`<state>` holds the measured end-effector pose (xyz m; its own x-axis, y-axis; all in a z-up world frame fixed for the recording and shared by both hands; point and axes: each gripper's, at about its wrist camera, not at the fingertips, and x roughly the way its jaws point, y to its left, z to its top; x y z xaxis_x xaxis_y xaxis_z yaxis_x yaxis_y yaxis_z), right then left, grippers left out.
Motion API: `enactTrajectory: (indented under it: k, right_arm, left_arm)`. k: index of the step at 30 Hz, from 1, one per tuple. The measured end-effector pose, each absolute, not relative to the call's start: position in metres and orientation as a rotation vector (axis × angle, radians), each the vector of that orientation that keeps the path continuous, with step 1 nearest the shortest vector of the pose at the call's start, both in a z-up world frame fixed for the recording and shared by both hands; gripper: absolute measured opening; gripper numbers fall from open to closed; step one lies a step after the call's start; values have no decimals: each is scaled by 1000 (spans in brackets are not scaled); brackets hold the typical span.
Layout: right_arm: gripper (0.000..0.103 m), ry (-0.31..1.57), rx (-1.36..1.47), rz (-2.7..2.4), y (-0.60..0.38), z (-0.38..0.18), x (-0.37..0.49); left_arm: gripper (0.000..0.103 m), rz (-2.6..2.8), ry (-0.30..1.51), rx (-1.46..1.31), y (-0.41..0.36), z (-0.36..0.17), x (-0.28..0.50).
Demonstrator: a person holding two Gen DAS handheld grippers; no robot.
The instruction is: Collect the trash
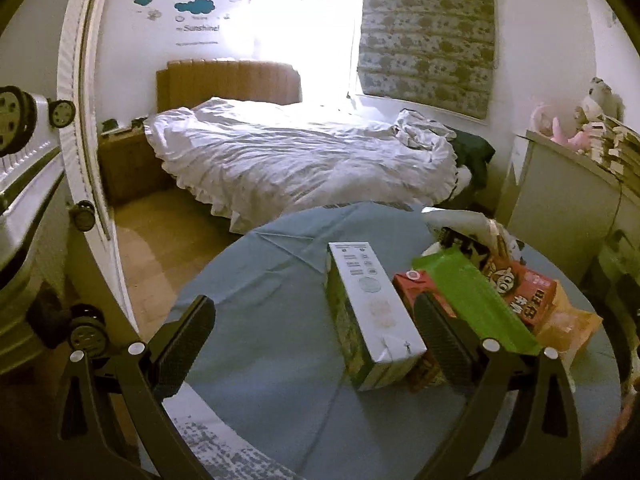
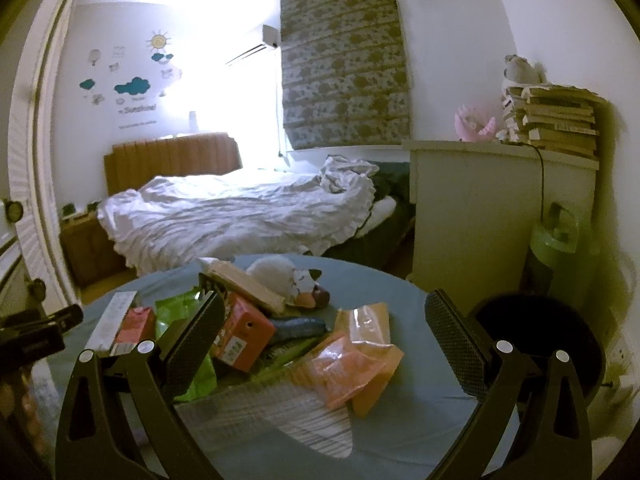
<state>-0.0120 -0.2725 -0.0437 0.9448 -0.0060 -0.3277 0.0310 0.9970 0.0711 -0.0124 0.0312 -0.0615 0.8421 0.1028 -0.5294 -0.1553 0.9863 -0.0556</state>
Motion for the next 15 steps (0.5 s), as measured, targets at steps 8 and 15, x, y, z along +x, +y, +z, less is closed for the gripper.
enactTrajectory:
  k: [8,15]
  right_arm:
    - [99,331,71,-21,-272,-42,-14]
    - [99,333,70,-21,-271,-41,-14]
  left_arm:
    - [98,135,588,-78,28,-68,-7]
    - [98,92,596,-78,25,-70,-6]
